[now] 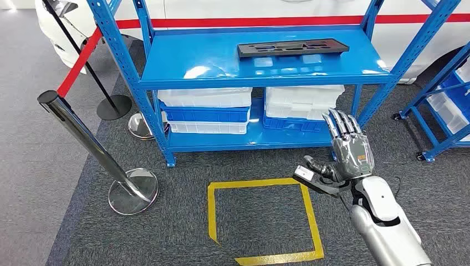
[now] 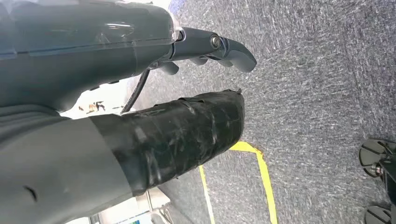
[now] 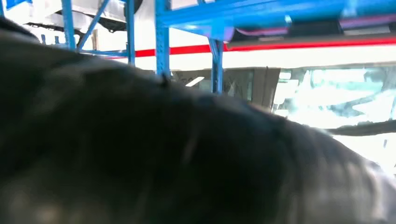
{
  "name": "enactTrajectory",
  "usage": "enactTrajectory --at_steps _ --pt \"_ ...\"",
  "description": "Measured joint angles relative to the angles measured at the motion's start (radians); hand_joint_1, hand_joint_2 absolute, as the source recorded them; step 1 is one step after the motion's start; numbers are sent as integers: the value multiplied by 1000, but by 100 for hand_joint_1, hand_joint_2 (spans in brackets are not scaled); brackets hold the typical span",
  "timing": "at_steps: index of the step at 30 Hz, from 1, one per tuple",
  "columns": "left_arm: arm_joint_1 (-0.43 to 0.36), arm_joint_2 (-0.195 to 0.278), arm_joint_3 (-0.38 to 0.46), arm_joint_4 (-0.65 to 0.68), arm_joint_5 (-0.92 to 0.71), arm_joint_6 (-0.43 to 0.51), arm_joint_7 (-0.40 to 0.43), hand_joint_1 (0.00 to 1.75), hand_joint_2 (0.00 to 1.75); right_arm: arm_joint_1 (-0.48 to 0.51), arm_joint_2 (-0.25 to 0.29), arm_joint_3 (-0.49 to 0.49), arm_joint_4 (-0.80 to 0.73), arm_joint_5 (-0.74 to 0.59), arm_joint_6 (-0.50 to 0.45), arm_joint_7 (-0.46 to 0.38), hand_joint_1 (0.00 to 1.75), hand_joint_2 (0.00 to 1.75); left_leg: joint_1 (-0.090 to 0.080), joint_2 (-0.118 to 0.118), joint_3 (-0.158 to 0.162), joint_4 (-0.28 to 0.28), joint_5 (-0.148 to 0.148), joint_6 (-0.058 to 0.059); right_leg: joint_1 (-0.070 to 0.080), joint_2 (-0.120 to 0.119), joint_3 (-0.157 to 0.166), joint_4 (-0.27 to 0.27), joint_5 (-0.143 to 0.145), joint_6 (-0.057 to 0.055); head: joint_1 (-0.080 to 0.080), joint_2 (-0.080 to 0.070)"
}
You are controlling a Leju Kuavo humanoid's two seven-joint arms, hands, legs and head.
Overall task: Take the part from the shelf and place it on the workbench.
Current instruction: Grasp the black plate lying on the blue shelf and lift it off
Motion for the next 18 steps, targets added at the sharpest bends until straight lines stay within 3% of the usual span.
enactTrajectory --at_steps 8,18 --pt "-4 -4 -1 0 -8 3 3 0 0 16 -19 -3 5 24 17 6 0 0 0 0 0 0 0 0 0 0 0 0 0 0 0 0" --pt "-2 -1 -1 0 -12 10 16 0 0 -16 46 0 25 55 34 31 0 0 2 -2 -1 0 1 0 2 -2 0 1 0 0 0 0"
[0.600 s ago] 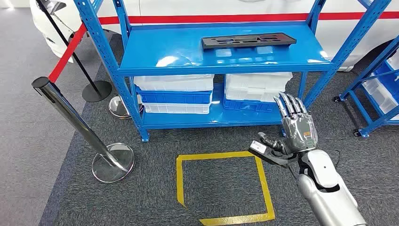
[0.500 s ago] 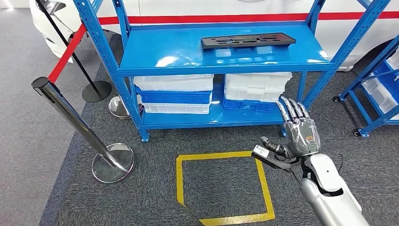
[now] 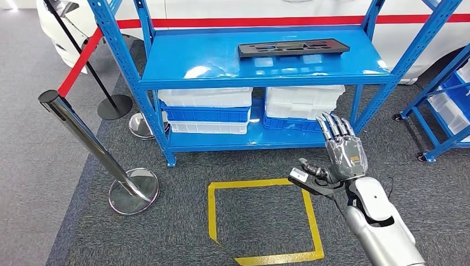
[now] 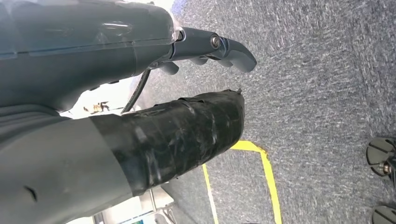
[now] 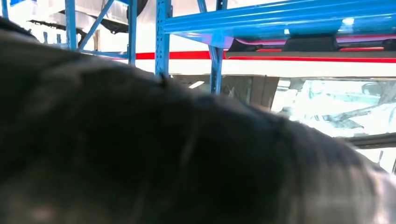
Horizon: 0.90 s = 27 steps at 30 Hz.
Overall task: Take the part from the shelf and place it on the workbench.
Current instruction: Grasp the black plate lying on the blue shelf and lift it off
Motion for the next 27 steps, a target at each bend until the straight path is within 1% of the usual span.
enactTrajectory --at_steps 9,17,21,23,24,25,26,27 --pt "0 3 0 0 -19 20 -4 0 0 10 12 0 -9 -28 -2 4 0 0 0 0 0 0 0 0 0 0 0 0 0 0 0 0" --pt "0 6 2 0 -30 25 -4 0 0 8 40 0 -83 -85 22 -11 0 0 0 -1 0 0 0 0 0 0 0 0 0 0 0 0" --pt "0 9 4 0 -35 35 -4 0 0 7 55 2 -110 -101 35 -11 0 0 -4 -1 -5 9 -2 3 -4 0 -1 -3 2 3 0 0" --pt "0 10 5 0 -37 37 -4 0 0 2 62 2 -121 -117 47 -11 0 0 0 -2 -5 6 -1 7 -2 0 0 -5 3 6 0 0" --pt "-1 10 5 0 -39 38 -4 0 0 -1 65 2 -127 -125 54 -11 0 0 3 -1 -2 -1 2 9 -2 0 0 -2 1 8 0 0" --pt "-1 10 6 0 -39 38 -4 0 0 -6 67 2 -133 -132 60 -11 0 0 7 0 2 -9 6 13 -1 1 -5 10 -8 10 0 0" --pt "-1 10 6 0 -40 39 -4 0 0 -13 69 2 -138 -137 66 -11 0 0 11 2 6 -16 10 17 -1 1 -20 42 -27 13 0 0" --pt "-2 10 8 0 -41 39 -5 0 0 -18 71 2 -141 -141 71 -11 0 0 13 4 8 -20 12 20 -3 2 -46 95 -53 15 0 0"
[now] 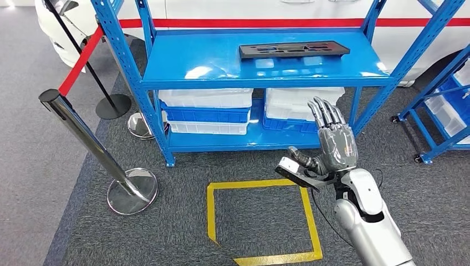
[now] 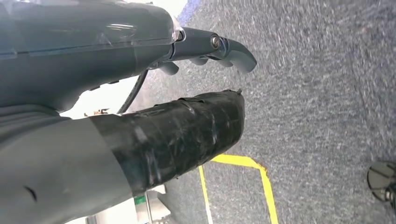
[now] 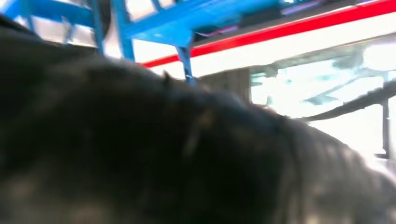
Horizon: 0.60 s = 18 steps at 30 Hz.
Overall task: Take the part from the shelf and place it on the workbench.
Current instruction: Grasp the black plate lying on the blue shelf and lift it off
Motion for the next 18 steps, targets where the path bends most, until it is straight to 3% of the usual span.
enactTrajectory --at_steps 2,3,4,6,8,9,13,14,16,18 --pt "0 0 3 0 -1 0 0 0 0 -6 2 0 -2 -4 5 0 0 0 1 1 0 0 -1 3 -4 0 -74 135 -51 6 0 0" --pt "1 1 5 0 -1 1 0 0 0 -6 2 0 -2 -4 6 1 0 0 2 1 1 2 -3 2 -7 -1 -101 177 -54 9 0 0" --pt "1 1 6 0 -2 1 0 0 0 -6 2 0 -2 -4 6 1 0 0 3 0 2 4 -6 0 -9 -1 -111 181 -37 12 0 0" --pt "1 1 10 0 -2 1 0 0 0 -9 2 0 -3 -6 9 1 0 0 8 -2 8 13 -17 -9 -14 -4 -75 78 43 15 0 0" --pt "1 2 15 0 -3 1 0 0 0 -15 3 1 -3 -11 17 1 0 0 9 -3 9 24 -31 -24 -10 -8 -26 -32 88 12 0 0" --pt "1 2 17 0 -4 1 0 0 0 -19 3 1 -4 -14 21 1 0 0 8 -3 6 29 -35 -32 -7 -9 -15 -58 91 7 0 0" --pt "0 3 21 0 -6 -1 2 0 0 -33 8 3 -7 -27 44 3 0 0 10 -3 -1 41 -47 -53 -3 -3 -10 -69 83 -22 0 0" --pt "0 3 21 0 -6 -2 3 0 0 -40 10 4 -8 -31 50 4 0 0 12 -6 -14 70 -63 -57 -4 -1 -6 -73 82 -30 0 0" --pt "-1 3 21 0 -8 -3 5 0 0 -53 16 6 -9 -40 63 5 0 0 13 -11 -75 186 -113 -62 -2 0 1 -77 78 -42 0 0" --pt "0 4 24 0 -10 -4 8 0 0 -59 20 11 -8 -49 82 4 0 87 13 -12 -151 307 -144 -63 3 1 7 -77 73 -49 0 0"
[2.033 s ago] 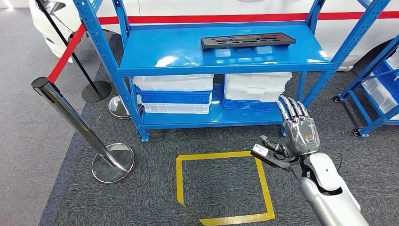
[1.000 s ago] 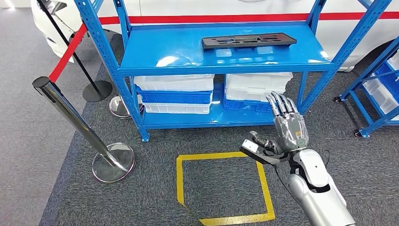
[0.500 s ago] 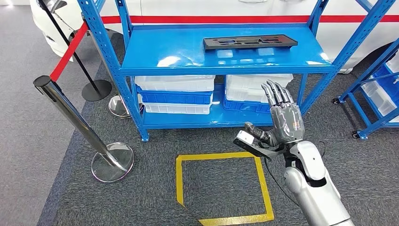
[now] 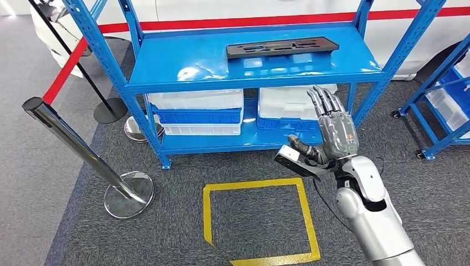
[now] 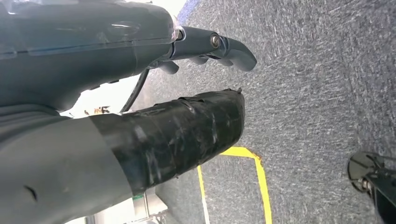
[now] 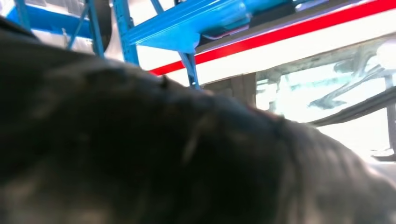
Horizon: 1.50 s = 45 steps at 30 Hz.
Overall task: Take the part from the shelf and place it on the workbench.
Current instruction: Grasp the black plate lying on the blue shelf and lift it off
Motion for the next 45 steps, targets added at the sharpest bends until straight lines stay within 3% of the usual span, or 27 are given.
enactTrajectory --at_steps 1,2,4,6,11,12,14,16,17,18,20,21,23,25,27,30,31,32,33,35,36,37,41,43,45 --pt "1 0 2 0 -1 -1 2 0 0 -2 1 3 0 -6 13 0 0 131 0 0 -20 20 11 0 2 2 4 0 -3 -2 0 0" --pt "3 0 4 0 -2 -2 3 0 0 -4 1 5 0 -14 28 -1 0 175 0 0 -21 -1 41 2 3 4 9 1 -7 -2 0 0" --pt "5 1 8 0 -6 -2 6 0 0 -16 1 7 0 -30 57 -1 0 175 0 -2 20 -123 127 9 3 8 21 1 -15 1 0 0" --pt "5 3 13 0 -10 -2 7 0 0 -36 1 7 1 -51 93 2 0 175 -4 -8 60 -224 170 18 6 11 22 4 -22 9 0 0" --pt "2 4 22 0 -14 -6 8 0 0 -86 1 18 12 -75 169 23 0 175 -5 -11 83 -269 167 35 6 11 16 17 -36 36 0 0" --pt "1 4 22 0 -15 -8 8 0 0 -97 2 23 16 -70 172 30 0 175 -2 -10 89 -274 167 40 5 9 1 51 -53 41 0 0" --pt "1 4 23 0 -17 -10 8 0 0 -114 5 37 31 -61 173 37 0 175 -2 -9 95 -277 163 48 4 4 -65 170 -99 47 0 0" --pt "-1 5 26 0 -18 -11 8 0 0 -119 6 51 46 -55 172 38 0 175 -2 -10 99 -275 157 54 4 4 -127 263 -113 50 0 0" --pt "-1 5 27 0 -19 -11 8 0 0 -119 7 56 52 -51 170 40 0 175 -2 -11 104 -274 153 54 3 4 -134 259 -92 50 0 0" --pt "0 5 28 0 -20 -12 8 0 0 -121 8 60 57 -43 165 44 0 175 -3 -12 110 -273 147 54 4 3 -123 219 -55 47 0 0" --pt "1 5 30 0 -23 -13 7 0 0 -130 11 70 67 -11 138 61 0 175 -5 -12 122 -271 135 49 8 0 -73 94 19 37 0 0" --pt "2 4 30 0 -25 -14 7 0 0 -136 15 76 74 9 120 70 0 175 -7 -12 125 -270 131 45 12 -2 -50 44 34 31 0 0" --pt "0 4 31 0 -31 -16 7 0 0 -145 29 92 93 51 82 89 0 175 -9 -11 125 -271 127 37 19 -3 -32 10 29 20 0 0" --pt "-2 4 31 0 -37 -17 7 0 0 -149 44 103 115 79 64 104 0 175 -8 -10 128 -273 122 27 16 -2 -24 -3 25 12 0 0" --pt "-5 5 31 0 -41 -18 8 0 0 -159 61 110 140 89 57 109 0 175 -8 -10 114 -235 98 18 9 -1 -10 -16 24 1 0 0" --pt "-8 6 32 0 -46 -21 10 0 0 -181 101 125 191 105 42 115 0 175 -5 -10 14 -56 33 9 7 0 3 -21 16 -12 0 0" --pt "-8 7 33 0 -48 -22 10 0 0 -185 115 132 211 115 35 120 0 175 -4 -10 -19 -10 28 6 8 1 7 -20 12 -12 0 0" --pt "-8 8 34 0 -50 -25 11 0 0 -188 128 137 231 124 29 125 0 175 -3 -10 -35 1 44 4 7 2 13 -19 6 -12 0 0" --pt "-8 9 36 0 -51 -29 12 0 0 -192 140 142 249 133 23 130 0 175 -1 -10 -33 -27 79 2 7 3 19 -17 0 -10 0 0" --pt "-7 11 39 1 -54 -41 13 0 0 -207 164 151 287 152 10 140 0 175 3 -10 11 -150 162 0 6 4 31 -10 -15 -4 0 0" --pt "-7 13 41 1 -57 -47 14 0 0 -218 175 155 306 161 4 145 0 175 3 -11 33 -205 183 2 8 6 32 -6 -21 1 0 0" --pt "-9 14 42 1 -60 -53 15 0 0 -228 187 159 326 172 -1 151 0 175 2 -12 46 -238 190 5 9 7 32 -3 -25 6 0 0" --pt "-14 18 44 1 -66 -63 18 0 0 -256 222 165 383 192 -8 162 0 175 1 -14 60 -258 178 27 10 6 29 3 -38 22 0 0" --pt "-14 18 45 1 -69 -65 19 0 0 -268 230 167 403 197 -11 164 0 175 3 -14 73 -264 173 40 7 4 -5 75 -72 30 0 0" --pt "-14 18 45 1 -75 -68 19 0 0 -282 237 173 435 209 -14 173 0 175 1 -13 81 -265 166 49 7 3 -81 207 -114 34 0 0"
